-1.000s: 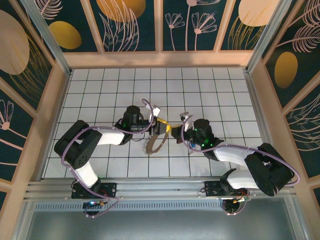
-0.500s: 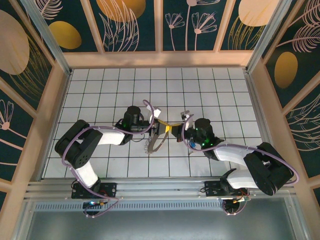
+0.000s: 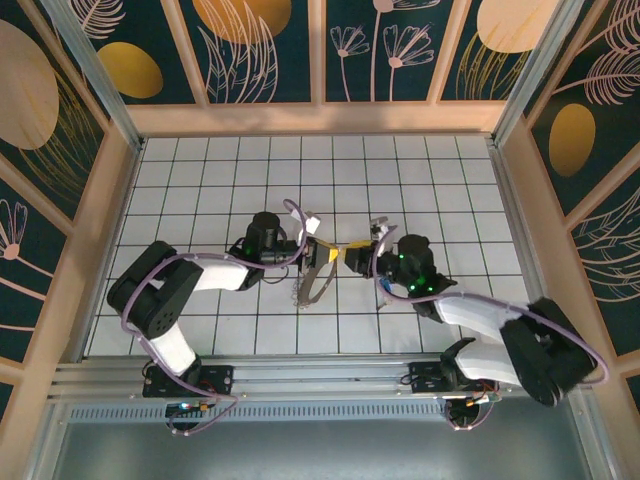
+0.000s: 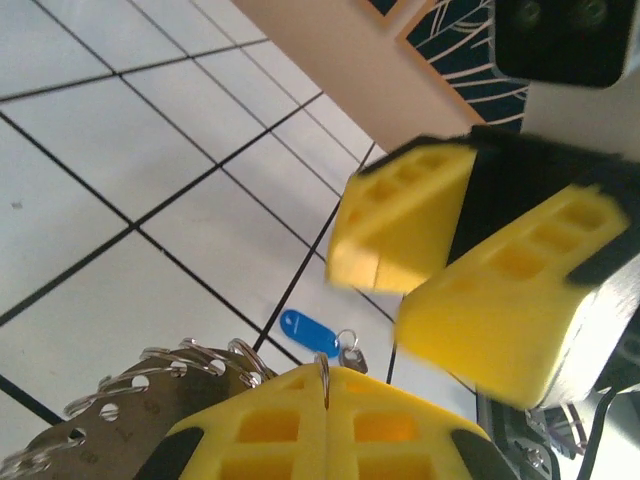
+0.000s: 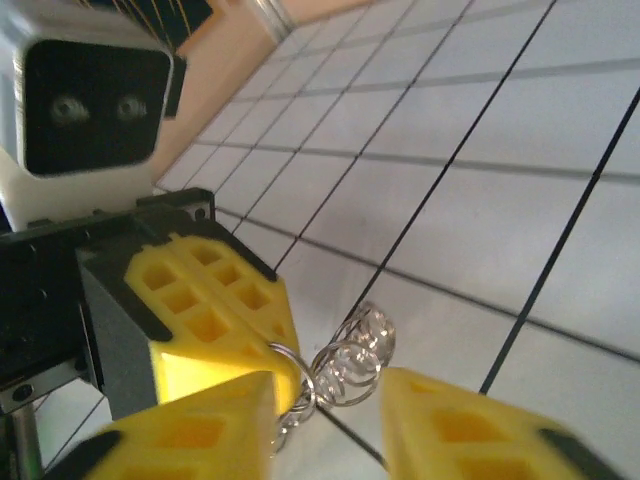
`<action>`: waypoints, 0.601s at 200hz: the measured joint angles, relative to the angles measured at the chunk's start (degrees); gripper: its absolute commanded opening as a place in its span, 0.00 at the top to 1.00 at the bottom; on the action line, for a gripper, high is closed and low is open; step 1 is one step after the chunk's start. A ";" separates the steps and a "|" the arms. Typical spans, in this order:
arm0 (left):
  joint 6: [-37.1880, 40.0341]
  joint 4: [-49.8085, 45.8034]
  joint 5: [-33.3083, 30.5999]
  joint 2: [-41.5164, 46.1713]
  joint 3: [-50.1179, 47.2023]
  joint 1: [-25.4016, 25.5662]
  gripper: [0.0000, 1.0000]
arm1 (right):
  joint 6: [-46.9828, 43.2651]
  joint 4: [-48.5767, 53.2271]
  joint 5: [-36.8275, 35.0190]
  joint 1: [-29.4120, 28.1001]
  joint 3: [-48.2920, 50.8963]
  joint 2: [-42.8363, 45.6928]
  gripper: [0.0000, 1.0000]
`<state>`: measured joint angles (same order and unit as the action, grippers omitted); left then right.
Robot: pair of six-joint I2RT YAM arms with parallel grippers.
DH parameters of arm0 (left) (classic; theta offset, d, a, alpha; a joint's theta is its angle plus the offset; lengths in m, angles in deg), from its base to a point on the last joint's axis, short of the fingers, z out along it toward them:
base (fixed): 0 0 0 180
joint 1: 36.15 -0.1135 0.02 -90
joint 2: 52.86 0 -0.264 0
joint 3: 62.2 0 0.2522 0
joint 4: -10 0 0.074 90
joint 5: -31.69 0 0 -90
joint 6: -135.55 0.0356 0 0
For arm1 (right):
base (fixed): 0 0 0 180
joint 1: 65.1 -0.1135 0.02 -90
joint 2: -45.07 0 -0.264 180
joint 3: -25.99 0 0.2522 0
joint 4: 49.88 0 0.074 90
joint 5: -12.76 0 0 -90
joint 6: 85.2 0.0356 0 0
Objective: Put the keys on the keyring
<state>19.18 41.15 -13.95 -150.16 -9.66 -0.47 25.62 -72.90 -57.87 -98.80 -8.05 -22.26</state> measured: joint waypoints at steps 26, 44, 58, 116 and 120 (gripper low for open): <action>2.03 -2.34 -1.16 4.52 0.33 0.02 1.00 | 0.79 2.27 -0.52 2.32 -0.04 8.52 0.53; 4.28 -5.68 -2.71 6.60 1.90 0.02 1.00 | 2.10 4.39 -1.20 4.50 -0.37 11.41 0.53; 6.34 -8.61 -4.79 7.69 3.52 0.11 1.00 | 3.41 5.84 -1.44 5.68 -0.81 11.69 0.53; 13.94 -12.59 -16.68 13.35 5.05 0.11 1.00 | 6.23 7.67 -0.94 6.62 -2.05 11.56 0.53; 14.21 -12.57 -17.09 13.62 5.05 0.11 1.00 | 6.36 7.58 -0.79 6.73 -2.27 11.45 0.53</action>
<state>33.39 28.58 -31.05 -136.54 -4.61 -0.36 31.98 -65.31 -58.65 -92.06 -10.32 -10.81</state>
